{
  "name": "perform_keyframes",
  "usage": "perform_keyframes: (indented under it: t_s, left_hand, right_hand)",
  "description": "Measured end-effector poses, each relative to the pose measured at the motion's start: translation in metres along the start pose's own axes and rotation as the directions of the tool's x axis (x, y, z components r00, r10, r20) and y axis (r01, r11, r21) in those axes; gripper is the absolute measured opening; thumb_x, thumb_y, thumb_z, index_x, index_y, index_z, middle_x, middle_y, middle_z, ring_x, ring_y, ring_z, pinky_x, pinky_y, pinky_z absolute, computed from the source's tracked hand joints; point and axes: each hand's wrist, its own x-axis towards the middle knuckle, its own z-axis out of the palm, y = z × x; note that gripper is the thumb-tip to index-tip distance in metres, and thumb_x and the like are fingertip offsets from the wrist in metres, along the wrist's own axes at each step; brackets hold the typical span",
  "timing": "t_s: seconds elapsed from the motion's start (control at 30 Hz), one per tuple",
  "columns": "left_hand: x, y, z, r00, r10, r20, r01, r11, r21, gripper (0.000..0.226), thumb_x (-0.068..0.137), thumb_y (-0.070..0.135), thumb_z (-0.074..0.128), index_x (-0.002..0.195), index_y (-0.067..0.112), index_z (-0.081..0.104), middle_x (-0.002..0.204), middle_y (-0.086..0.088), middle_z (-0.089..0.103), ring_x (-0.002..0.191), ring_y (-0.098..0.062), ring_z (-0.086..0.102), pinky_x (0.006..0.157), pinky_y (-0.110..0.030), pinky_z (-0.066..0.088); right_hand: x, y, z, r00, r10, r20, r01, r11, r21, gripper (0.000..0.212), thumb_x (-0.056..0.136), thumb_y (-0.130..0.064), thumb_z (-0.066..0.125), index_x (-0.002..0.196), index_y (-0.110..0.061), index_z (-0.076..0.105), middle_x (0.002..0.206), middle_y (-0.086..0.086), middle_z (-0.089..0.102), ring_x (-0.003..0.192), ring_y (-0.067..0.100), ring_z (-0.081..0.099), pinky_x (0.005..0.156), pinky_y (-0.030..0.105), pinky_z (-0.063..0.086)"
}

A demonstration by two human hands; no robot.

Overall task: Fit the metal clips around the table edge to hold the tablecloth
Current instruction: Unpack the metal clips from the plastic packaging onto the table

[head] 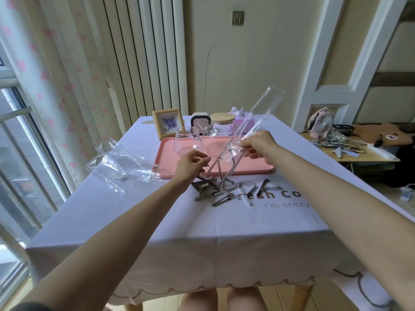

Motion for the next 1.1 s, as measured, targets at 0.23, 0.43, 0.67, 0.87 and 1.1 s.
perform_keyframes:
  t_s: [0.23,0.43,0.67,0.87,1.1]
  left_hand:
    - [-0.001,-0.005,0.0,0.991,0.068,-0.114,-0.036,0.964,0.263,0.027,0.092,0.028,0.056,0.094,0.003,0.066,0.091,-0.011,0.069,0.082,-0.029,0.065,0.074,-0.042,0.055]
    - [-0.002,-0.01,-0.001,0.987,0.115,-0.109,-0.058,0.903,0.425,0.018,0.091,0.019,0.057,0.097,0.003,0.064,0.106,-0.015,0.06,0.087,-0.028,0.063,0.081,-0.04,0.052]
    - [-0.004,-0.018,-0.007,0.977,0.022,-0.214,0.082,0.881,0.467,0.03,0.094,0.029,0.049,0.112,0.005,0.057,0.117,-0.018,0.049,0.097,-0.034,0.057,0.09,-0.043,0.046]
    - [-0.004,-0.025,-0.012,0.969,0.0,-0.246,0.161,0.755,0.636,0.037,0.091,0.028,0.054,0.122,0.008,0.049,0.129,-0.02,0.041,0.121,-0.035,0.035,0.101,-0.038,0.027]
    - [-0.004,-0.029,-0.014,0.976,0.004,-0.219,0.145,0.738,0.659,0.032,0.093,0.03,0.052,0.119,0.011,0.055,0.128,-0.019,0.043,0.12,-0.035,0.036,0.1,-0.037,0.026]
  right_hand:
    - [-0.004,0.015,0.0,0.994,0.098,0.044,-0.094,0.991,-0.091,0.004,0.075,0.005,0.06,0.077,0.003,0.057,0.062,0.016,0.058,0.046,0.021,0.055,0.039,0.021,0.043]
    - [-0.012,0.008,-0.004,0.995,0.004,-0.104,-0.016,0.993,-0.119,0.008,0.07,-0.002,0.054,0.064,-0.006,0.051,0.059,0.009,0.052,0.047,0.019,0.044,0.043,0.021,0.033]
    - [-0.013,0.003,-0.007,0.985,-0.082,-0.15,0.058,0.986,-0.158,0.011,0.066,-0.007,0.053,0.057,-0.01,0.049,0.056,0.004,0.048,0.049,0.019,0.041,0.049,0.024,0.03]
    - [-0.014,-0.002,-0.008,0.966,-0.14,-0.218,0.107,0.982,-0.156,0.016,0.057,-0.027,0.051,0.061,-0.012,0.049,0.066,0.007,0.053,0.06,0.024,0.044,0.06,0.031,0.035]
    - [-0.008,-0.005,-0.012,0.927,-0.211,-0.309,0.188,0.977,-0.103,0.008,0.066,-0.027,0.052,0.06,-0.021,0.05,0.067,0.002,0.06,0.066,0.026,0.054,0.063,0.031,0.043]
